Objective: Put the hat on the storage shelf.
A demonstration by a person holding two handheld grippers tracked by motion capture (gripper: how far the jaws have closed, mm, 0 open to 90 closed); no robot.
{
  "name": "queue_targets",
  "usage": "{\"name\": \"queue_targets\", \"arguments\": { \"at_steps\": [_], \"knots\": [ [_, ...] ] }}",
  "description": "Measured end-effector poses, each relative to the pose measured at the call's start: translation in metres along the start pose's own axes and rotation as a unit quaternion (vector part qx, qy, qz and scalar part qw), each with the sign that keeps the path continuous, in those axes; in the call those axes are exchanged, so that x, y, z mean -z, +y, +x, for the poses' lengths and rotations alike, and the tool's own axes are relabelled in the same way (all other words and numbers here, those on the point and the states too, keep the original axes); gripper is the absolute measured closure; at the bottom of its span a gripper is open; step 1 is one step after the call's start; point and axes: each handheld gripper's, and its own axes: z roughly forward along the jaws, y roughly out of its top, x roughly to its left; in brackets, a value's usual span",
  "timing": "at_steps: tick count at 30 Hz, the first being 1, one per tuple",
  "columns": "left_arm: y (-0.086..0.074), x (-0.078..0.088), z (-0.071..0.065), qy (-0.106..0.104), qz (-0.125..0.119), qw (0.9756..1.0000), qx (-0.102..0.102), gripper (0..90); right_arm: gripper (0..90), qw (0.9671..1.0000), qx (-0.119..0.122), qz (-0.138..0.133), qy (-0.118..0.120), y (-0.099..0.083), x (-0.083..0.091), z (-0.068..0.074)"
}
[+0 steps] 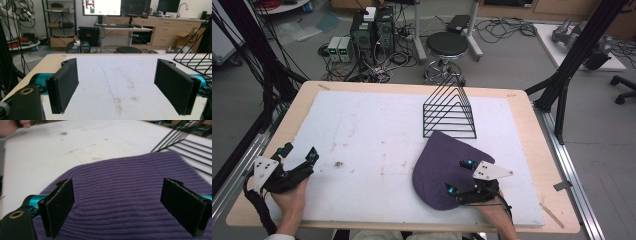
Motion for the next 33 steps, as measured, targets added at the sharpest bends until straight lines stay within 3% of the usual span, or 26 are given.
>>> {"name": "queue_targets", "arguments": {
  "at_steps": [6,11,19,22,28,33],
  "knots": [
    [0.0,-0.001,0.0,-0.001,0.0,1.0,-0.001,19.5,11.3,0.999,0.028,0.026,0.022,0.001,-0.009,0.008],
    [-0.001,-0.002,-0.001,-0.002,0.002,1.0,-0.001,19.5,11.2,0.9964,0.058,0.048,0.04,0.001,-0.013,0.014],
    [-0.001,-0.003,0.0,-0.002,0.006,1.0,-0.001,19.5,11.3,0.9926,0.079,0.055,0.075,0.002,-0.014,0.019],
    [-0.001,-0.004,0.0,-0.001,0.008,1.0,0.0,19.5,11.3,0.992,0.081,0.06,0.076,0.002,-0.015,0.019],
    [-0.001,-0.004,0.001,-0.001,0.007,1.0,0.002,19.5,11.3,0.9866,0.092,0.064,0.118,0.001,-0.015,0.022],
    [-0.001,-0.004,0.001,0.0,0.007,1.0,0.001,19.5,11.2,0.9819,0.109,0.077,0.134,0.0,-0.016,0.024]
  ]
}}
